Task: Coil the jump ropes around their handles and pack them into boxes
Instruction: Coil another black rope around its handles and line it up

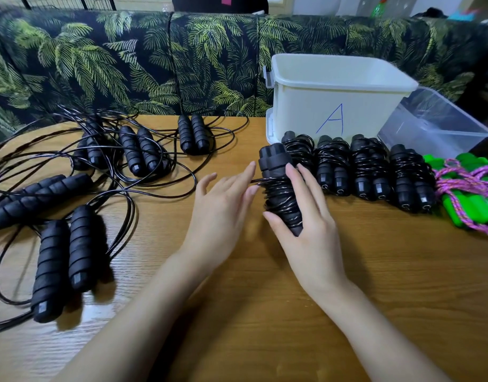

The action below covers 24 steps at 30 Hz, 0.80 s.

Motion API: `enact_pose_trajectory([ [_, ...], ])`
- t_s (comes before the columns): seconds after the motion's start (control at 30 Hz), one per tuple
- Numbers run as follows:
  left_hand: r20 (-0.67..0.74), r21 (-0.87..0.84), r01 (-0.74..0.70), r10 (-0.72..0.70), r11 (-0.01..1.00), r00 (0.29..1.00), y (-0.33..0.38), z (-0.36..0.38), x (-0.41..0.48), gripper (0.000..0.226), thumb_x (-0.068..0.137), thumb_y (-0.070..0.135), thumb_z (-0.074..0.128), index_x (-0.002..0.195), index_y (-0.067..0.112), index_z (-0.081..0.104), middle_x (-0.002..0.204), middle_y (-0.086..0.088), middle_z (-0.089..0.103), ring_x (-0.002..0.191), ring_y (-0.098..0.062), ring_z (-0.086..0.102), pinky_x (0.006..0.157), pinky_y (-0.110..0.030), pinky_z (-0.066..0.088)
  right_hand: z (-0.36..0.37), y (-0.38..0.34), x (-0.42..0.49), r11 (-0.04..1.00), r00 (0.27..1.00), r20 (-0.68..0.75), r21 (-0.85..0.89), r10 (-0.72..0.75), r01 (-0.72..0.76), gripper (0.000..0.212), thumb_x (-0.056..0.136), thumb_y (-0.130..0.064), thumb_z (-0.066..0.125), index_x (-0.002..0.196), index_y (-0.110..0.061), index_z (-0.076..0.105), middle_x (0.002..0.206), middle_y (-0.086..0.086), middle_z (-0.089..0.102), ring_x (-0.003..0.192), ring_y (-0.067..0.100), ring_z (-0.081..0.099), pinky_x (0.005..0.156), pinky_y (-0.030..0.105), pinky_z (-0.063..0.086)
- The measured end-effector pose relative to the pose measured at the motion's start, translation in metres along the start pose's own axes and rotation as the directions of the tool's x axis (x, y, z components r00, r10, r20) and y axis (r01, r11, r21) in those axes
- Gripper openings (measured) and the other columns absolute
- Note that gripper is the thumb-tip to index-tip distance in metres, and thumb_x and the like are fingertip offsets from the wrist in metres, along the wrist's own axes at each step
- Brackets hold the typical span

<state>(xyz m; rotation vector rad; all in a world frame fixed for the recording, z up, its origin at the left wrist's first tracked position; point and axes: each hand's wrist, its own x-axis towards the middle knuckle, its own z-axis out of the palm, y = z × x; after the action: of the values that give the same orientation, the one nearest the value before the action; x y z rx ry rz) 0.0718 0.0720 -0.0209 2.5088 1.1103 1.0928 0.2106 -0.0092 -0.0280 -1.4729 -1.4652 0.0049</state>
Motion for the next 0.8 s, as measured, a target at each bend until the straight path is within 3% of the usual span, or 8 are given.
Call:
enact_pose_trajectory([
  [0.1, 0.017, -0.287, 0.098, -0.097, 0.953, 0.995, 0.001, -0.003, 0.001, 0.045, 0.104, 0.034, 0.04, 0.143, 0.015, 0.049, 0.125, 0.008, 0.066, 0.109, -0.005, 0.063, 0.108, -0.043, 0.041, 0.001, -0.005, 0.001, 0.988, 1.0, 0.022, 0.153, 0.011, -0.014, 0.07, 0.085, -0.022, 0.071, 0.148, -0.021, 0.039, 0.155, 0.005, 0.039, 0.143, 0.006, 0.032, 0.11, 0.006, 0.023],
  [0.2, 0.154, -0.599, 0.251, -0.198, 0.76, 0.968, 0.006, -0.012, 0.005, 0.043, 0.102, 0.021, 0.048, 0.144, 0.011, 0.045, 0.132, 0.02, 0.057, 0.123, 0.01, 0.052, 0.106, -0.02, 0.042, -0.001, -0.007, 0.001, 0.954, 0.999, 0.047, 0.297, 0.023, -0.036, 0.069, 0.084, -0.024, 0.071, 0.145, -0.03, 0.038, 0.154, -0.004, 0.041, 0.144, 0.005, 0.032, 0.116, 0.018, 0.025],
  [0.27, 0.239, -0.736, 0.329, -0.228, 0.591, 0.944, 0.01, -0.017, 0.007, 0.043, 0.1, 0.013, 0.05, 0.143, 0.014, 0.044, 0.125, 0.02, 0.063, 0.123, 0.006, 0.054, 0.097, -0.013, 0.043, -0.004, -0.007, 0.001, 0.906, 0.993, 0.095, 0.41, 0.076, -0.108, 0.067, 0.086, -0.026, 0.068, 0.144, -0.04, 0.037, 0.153, -0.008, 0.042, 0.144, 0.009, 0.034, 0.119, 0.034, 0.03],
  [0.33, 0.24, -0.791, 0.339, -0.251, 0.509, 0.938, 0.01, -0.018, 0.007, 0.048, 0.095, 0.017, 0.054, 0.142, 0.016, 0.046, 0.115, 0.012, 0.072, 0.116, -0.002, 0.062, 0.091, -0.015, 0.047, -0.006, -0.008, 0.001, 0.873, 0.983, 0.152, 0.46, 0.102, -0.162, 0.066, 0.087, -0.03, 0.066, 0.144, -0.043, 0.035, 0.153, -0.01, 0.042, 0.143, 0.012, 0.036, 0.117, 0.043, 0.033],
  [0.47, 0.202, -0.831, 0.317, -0.281, 0.458, 0.938, 0.009, -0.019, 0.007, 0.048, 0.087, 0.024, 0.062, 0.133, 0.019, 0.051, 0.104, -0.004, 0.073, 0.1, -0.011, 0.067, 0.086, -0.022, 0.05, -0.005, -0.009, 0.002, 0.927, 0.989, 0.131, 0.359, 0.062, -0.105, 0.066, 0.093, -0.022, 0.063, 0.151, -0.022, 0.033, 0.157, -0.008, 0.03, 0.146, 0.005, 0.026, 0.116, 0.018, 0.025],
  [0.53, 0.192, -0.835, 0.313, -0.292, 0.453, 0.937, 0.009, -0.02, 0.008, 0.045, 0.085, 0.024, 0.064, 0.128, 0.018, 0.053, 0.101, -0.003, 0.072, 0.098, -0.01, 0.067, 0.084, -0.021, 0.051, -0.004, -0.008, 0.003, 0.926, 0.991, 0.119, 0.363, 0.059, -0.099, 0.065, 0.094, -0.018, 0.061, 0.151, -0.019, 0.032, 0.156, -0.009, 0.03, 0.146, 0.006, 0.026, 0.116, 0.018, 0.024],
  [0.63, 0.189, -0.841, 0.312, -0.302, 0.442, 0.935, 0.01, -0.022, 0.008, 0.044, 0.082, 0.023, 0.068, 0.123, 0.016, 0.056, 0.105, 0.002, 0.073, 0.097, -0.008, 0.068, 0.082, -0.02, 0.051, -0.004, -0.006, 0.003, 0.907, 0.988, 0.14, 0.405, 0.061, -0.113, 0.061, 0.095, -0.017, 0.059, 0.148, -0.027, 0.032, 0.154, -0.014, 0.031, 0.146, 0.005, 0.027, 0.116, 0.018, 0.023],
  [0.8, 0.211, -0.862, 0.324, -0.305, 0.39, 0.929, 0.009, -0.025, 0.009, 0.048, 0.078, 0.018, 0.069, 0.124, 0.012, 0.057, 0.109, -0.005, 0.075, 0.108, -0.014, 0.068, 0.085, -0.021, 0.052, -0.005, -0.005, 0.004, 0.897, 0.987, 0.144, 0.425, 0.067, -0.123, 0.052, 0.096, -0.031, 0.052, 0.145, -0.033, 0.035, 0.153, -0.015, 0.033, 0.146, 0.004, 0.026, 0.114, 0.014, 0.021],
])
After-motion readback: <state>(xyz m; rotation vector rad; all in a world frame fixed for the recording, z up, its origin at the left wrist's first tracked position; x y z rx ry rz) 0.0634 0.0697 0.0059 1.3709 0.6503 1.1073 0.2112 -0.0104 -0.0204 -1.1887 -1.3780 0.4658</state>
